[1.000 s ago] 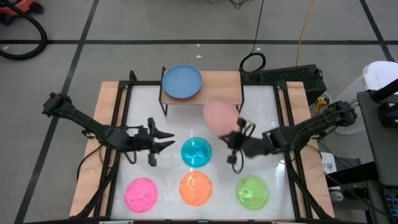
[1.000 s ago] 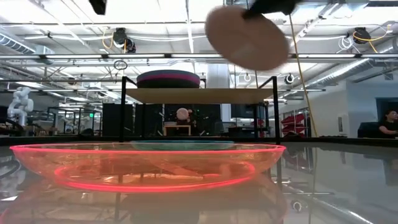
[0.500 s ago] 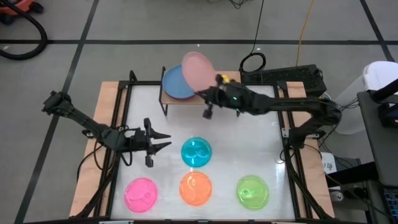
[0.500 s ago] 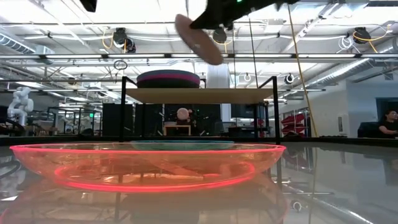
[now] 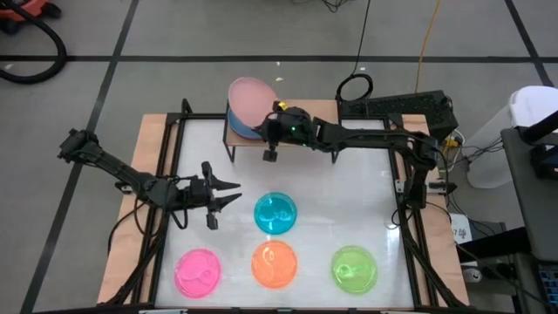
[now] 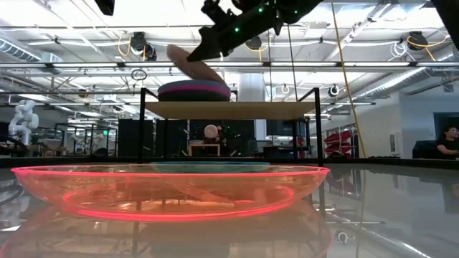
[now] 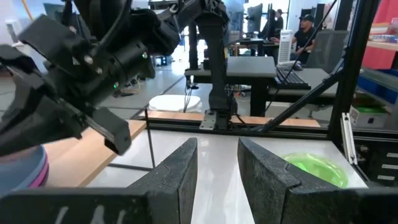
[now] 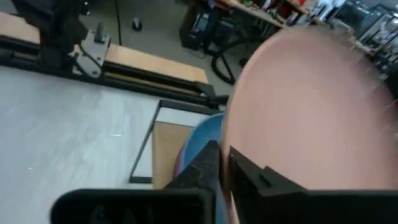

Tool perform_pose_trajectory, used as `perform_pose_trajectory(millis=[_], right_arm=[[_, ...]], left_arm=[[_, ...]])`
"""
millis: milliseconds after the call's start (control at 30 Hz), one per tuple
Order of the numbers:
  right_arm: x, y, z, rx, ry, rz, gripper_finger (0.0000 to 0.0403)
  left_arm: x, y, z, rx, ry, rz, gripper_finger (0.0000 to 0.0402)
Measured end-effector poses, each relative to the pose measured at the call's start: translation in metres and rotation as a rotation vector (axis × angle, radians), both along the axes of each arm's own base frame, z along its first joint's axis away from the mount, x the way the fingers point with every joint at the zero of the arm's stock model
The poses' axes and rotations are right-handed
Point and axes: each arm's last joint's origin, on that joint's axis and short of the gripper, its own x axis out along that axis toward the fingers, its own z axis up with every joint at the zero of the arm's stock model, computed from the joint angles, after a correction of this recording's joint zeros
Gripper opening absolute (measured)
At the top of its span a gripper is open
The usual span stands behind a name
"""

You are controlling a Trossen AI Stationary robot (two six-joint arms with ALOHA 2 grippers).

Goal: Place and stack plates onto a shelf
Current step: Stack the light pink plate on top of the blue plate on the shelf, then put the transparent blue plate on the shelf

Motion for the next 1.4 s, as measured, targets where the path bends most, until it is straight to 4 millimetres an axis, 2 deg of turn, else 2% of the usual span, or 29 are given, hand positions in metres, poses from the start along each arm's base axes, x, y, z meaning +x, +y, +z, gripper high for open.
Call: perform_pose_trajectory(millis=[233,333,567,700,800,900,1000,1133,1233,1400], right_arm=[[-0.003,0.001,0.005,-0.002,-0.009,-0.002,0.0081],[-0.005,0.010,0.012,0.003,-0.011,0.011,0.0108],[-0.026,0.048,0.037,0.040,0.045,0.083,0.0138],[-0.040,0.080,0.052,0.054,0.068,0.155,0.0138],[-0.046,0.106,0.051,0.093,0.123,0.209,0.0139],[-0.050,0.130,0.041,0.131,0.211,0.254,0.0139],[-0.055,0.152,0.019,0.160,0.272,0.292,0.0139],[-0.065,0.175,-0.026,0.194,0.377,0.320,0.0139],[-0.078,0.189,-0.059,0.182,0.416,0.271,0.0139],[-0.104,0.194,-0.116,0.096,0.412,0.119,0.0139]], left_arm=[[0.000,0.000,0.000,0.000,0.000,0.000,0.0120],[0.000,0.000,0.000,-0.005,-0.001,0.000,0.0120],[0.000,-0.001,-0.001,-0.037,-0.002,-0.012,0.0120],[-0.001,-0.002,-0.001,-0.047,0.001,-0.019,0.0120],[-0.001,-0.002,-0.001,-0.070,-0.002,-0.022,0.0120],[-0.001,-0.003,-0.001,-0.079,-0.002,-0.027,0.0120],[-0.002,-0.004,-0.001,-0.094,-0.004,-0.032,0.0120],[-0.002,-0.006,-0.001,-0.104,-0.006,-0.040,0.0120],[-0.002,-0.006,-0.001,-0.105,-0.006,-0.040,0.0120],[-0.002,-0.005,-0.001,-0.101,-0.005,-0.038,0.0120]])
